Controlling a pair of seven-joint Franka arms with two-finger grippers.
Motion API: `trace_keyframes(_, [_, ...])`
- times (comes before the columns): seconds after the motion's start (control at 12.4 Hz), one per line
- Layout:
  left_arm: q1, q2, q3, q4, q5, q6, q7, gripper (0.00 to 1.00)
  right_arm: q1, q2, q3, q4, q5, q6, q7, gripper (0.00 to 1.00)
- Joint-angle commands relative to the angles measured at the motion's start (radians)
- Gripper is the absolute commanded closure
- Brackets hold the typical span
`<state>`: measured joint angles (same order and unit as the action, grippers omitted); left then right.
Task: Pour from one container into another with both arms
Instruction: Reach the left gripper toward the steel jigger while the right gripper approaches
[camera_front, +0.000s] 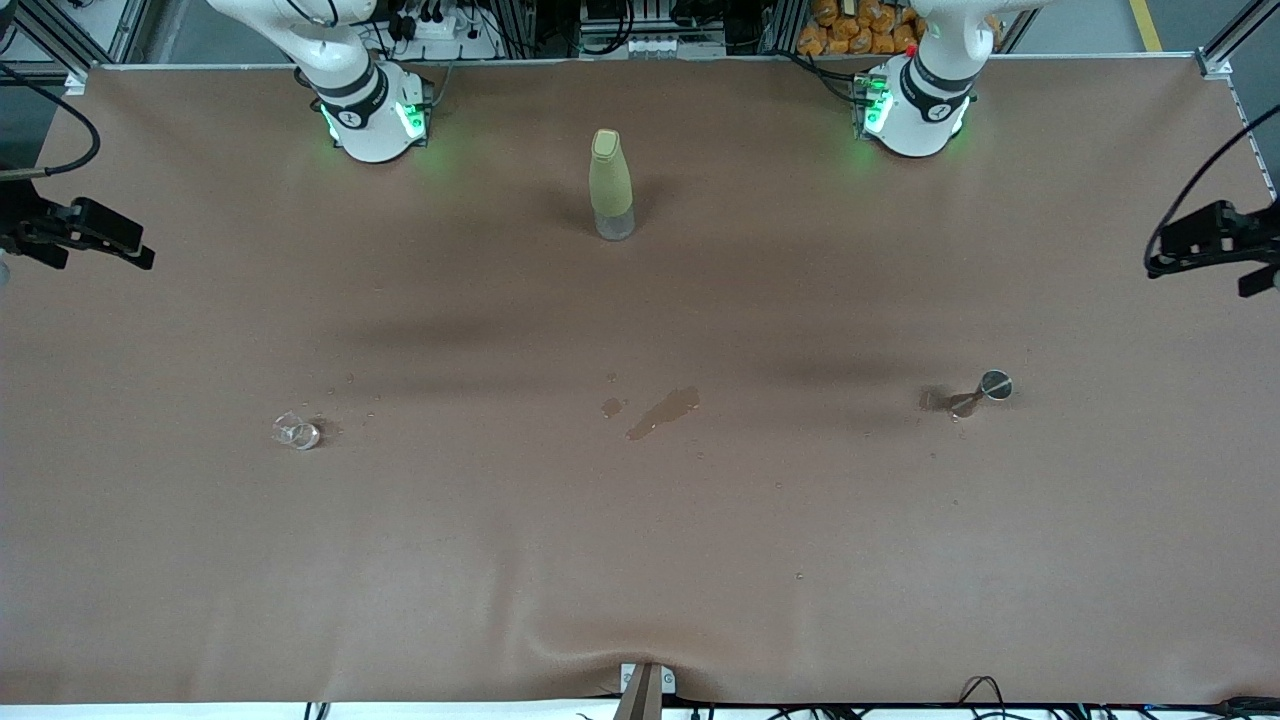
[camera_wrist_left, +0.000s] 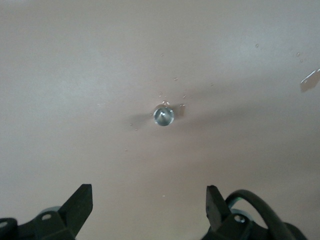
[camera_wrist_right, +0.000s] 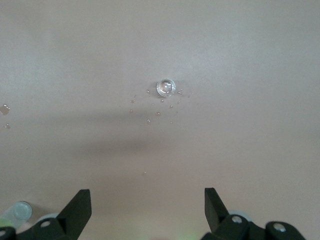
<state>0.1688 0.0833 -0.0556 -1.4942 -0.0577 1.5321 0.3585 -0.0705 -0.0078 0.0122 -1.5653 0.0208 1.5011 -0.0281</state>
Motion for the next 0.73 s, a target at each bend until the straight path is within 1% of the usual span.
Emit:
trace_keyframes(0.0, [0.052,0.055,-0.004,0.019,-0.017,0.035,0.153,0.00,0.014,-0.008,-0.009,-0.005,-0.018,0.008,0.005,0.00])
trace_keyframes(0.16, [0.081,0.091,-0.004,0.017,-0.022,0.071,0.255,0.00,0.014,-0.006,-0.011,-0.005,-0.018,0.008,0.004,0.00])
trace_keyframes(0.24, [0.099,0.107,-0.004,0.017,-0.055,0.091,0.311,0.00,0.012,-0.006,-0.012,-0.007,-0.018,0.008,-0.003,0.00])
trace_keyframes(0.4, [0.153,0.145,-0.004,0.017,-0.176,0.103,0.419,0.00,0.011,-0.008,-0.012,-0.007,-0.018,0.008,-0.064,0.00])
trace_keyframes(0.57, [0.214,0.185,-0.004,0.014,-0.311,0.103,0.477,0.00,0.000,-0.008,-0.015,-0.012,-0.018,0.007,-0.160,0.00])
trace_keyframes(0.65, [0.245,0.199,-0.004,0.011,-0.350,0.092,0.506,0.00,-0.009,-0.008,-0.017,-0.013,-0.018,0.005,-0.230,0.00])
